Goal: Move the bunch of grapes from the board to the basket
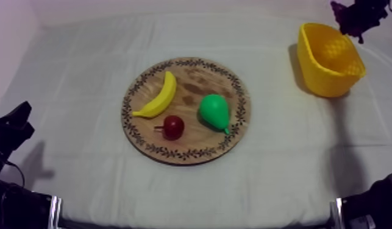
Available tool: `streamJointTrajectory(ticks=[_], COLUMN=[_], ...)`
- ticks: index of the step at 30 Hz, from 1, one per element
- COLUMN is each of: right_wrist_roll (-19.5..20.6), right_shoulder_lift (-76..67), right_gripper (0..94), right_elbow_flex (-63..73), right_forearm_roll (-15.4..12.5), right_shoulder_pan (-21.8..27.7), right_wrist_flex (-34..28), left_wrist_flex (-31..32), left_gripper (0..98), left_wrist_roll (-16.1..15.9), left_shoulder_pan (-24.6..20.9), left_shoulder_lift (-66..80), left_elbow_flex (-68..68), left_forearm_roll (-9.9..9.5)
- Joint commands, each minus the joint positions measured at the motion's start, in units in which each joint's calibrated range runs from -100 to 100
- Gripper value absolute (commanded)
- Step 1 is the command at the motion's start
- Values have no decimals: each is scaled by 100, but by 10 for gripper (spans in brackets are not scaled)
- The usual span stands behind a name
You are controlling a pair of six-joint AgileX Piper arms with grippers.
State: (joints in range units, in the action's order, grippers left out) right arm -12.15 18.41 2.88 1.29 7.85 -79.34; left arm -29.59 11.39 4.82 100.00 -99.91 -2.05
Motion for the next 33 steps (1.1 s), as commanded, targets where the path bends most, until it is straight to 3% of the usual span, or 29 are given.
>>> streamJointTrajectory(ticks=[1, 14, 21, 28, 33], right_wrist_roll=[29, 110, 31, -84, -123], right_shoulder_lift=[69, 702, 828, 693, 532], right_gripper=[173, 205, 381, 619, 684], right_elbow_flex=[-183, -655, -585, -757, -904], right_forearm_roll=[-2, 29, -15, 5, 57], right_shoulder_pan=[-13, -175, -166, -153, -150], right_wrist_flex=[53, 396, 601, 958, 1143], left_wrist_flex=[1, 1, 1, 1, 1], left_gripper=[1, 1, 1, 1, 1], left_wrist_roll=[1, 1, 1, 1, 1], left_shoulder_pan=[0, 0, 0, 0, 0], left_shoulder_lift=[0, 0, 0, 0, 0], left_elbow_flex=[2, 2, 2, 2, 2], left_forearm_roll=[-2, -2, -2, -2, -2])
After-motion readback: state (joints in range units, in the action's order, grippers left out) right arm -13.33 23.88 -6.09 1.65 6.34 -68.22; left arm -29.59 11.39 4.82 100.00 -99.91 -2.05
